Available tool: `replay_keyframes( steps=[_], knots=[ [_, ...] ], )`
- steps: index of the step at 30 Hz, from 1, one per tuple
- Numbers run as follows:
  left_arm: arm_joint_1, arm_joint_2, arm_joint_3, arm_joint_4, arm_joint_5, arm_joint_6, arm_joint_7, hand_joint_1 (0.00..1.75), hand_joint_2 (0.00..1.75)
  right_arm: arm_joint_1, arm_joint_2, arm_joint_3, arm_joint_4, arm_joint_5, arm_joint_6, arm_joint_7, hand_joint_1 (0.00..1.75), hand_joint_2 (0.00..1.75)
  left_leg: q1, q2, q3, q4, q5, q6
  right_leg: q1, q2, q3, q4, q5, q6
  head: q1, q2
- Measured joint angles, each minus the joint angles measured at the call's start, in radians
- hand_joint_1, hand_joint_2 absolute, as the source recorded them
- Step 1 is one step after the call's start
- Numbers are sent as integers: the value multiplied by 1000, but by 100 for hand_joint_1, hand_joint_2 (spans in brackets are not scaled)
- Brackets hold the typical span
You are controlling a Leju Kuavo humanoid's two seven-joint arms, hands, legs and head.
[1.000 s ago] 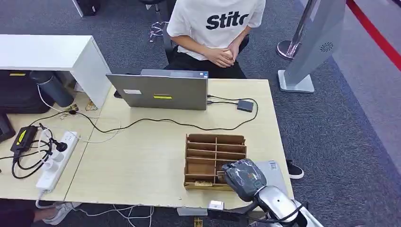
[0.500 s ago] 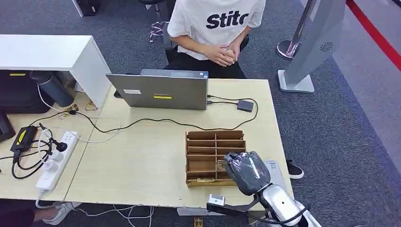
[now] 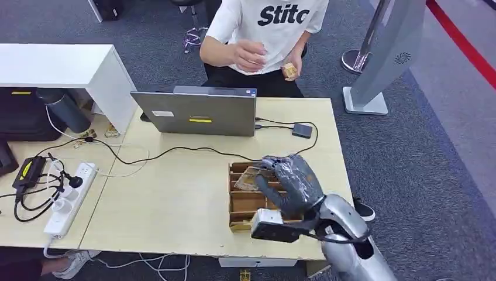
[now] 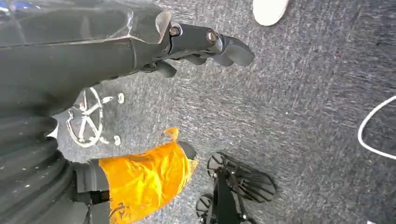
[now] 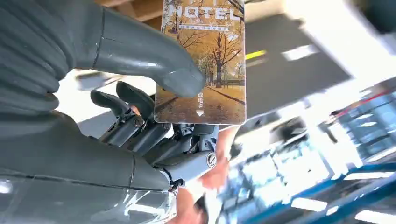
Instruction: Pass the card to the sensor for recognition and then transmit it.
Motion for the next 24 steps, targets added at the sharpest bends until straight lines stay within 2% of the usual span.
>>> replay_keyframes(
  steps=[5, 10, 13, 17, 24],
  knots=[
    [-13, 34, -17, 59, -24, 16, -16, 0, 175, -219, 111, 0, 223, -32, 12, 32, 175, 175, 0, -2, 0, 0, 3, 0, 0, -1, 0, 1, 1, -1, 0, 0],
    [-17, 55, -34, 108, -44, 26, -31, 0, 175, -386, 195, 6, 445, 56, -32, 127, 175, 175, 0, -1, -1, 0, 3, 0, 0, -1, -1, 1, 2, -1, 0, 0],
    [-19, 65, -46, 132, -50, 27, -36, 0, 175, -484, 247, 5, 600, 79, -62, 159, 175, 175, 0, -2, -1, 0, 3, 0, 0, -1, -1, 1, 2, -1, 1, 0],
    [-19, 72, -52, 154, -50, 30, -37, 0, 175, -547, 289, -3, 734, 81, -86, 159, 175, 175, 0, -2, -1, 0, 3, 0, 0, -1, -1, 1, 2, -1, 0, 0],
    [-19, 79, -59, 173, -50, 30, -37, 0, 175, -589, 316, -11, 829, 87, -95, 160, 175, 175, 0, -2, -1, 0, 3, 0, 0, -1, -1, 1, 2, -1, 0, 0]
  ],
)
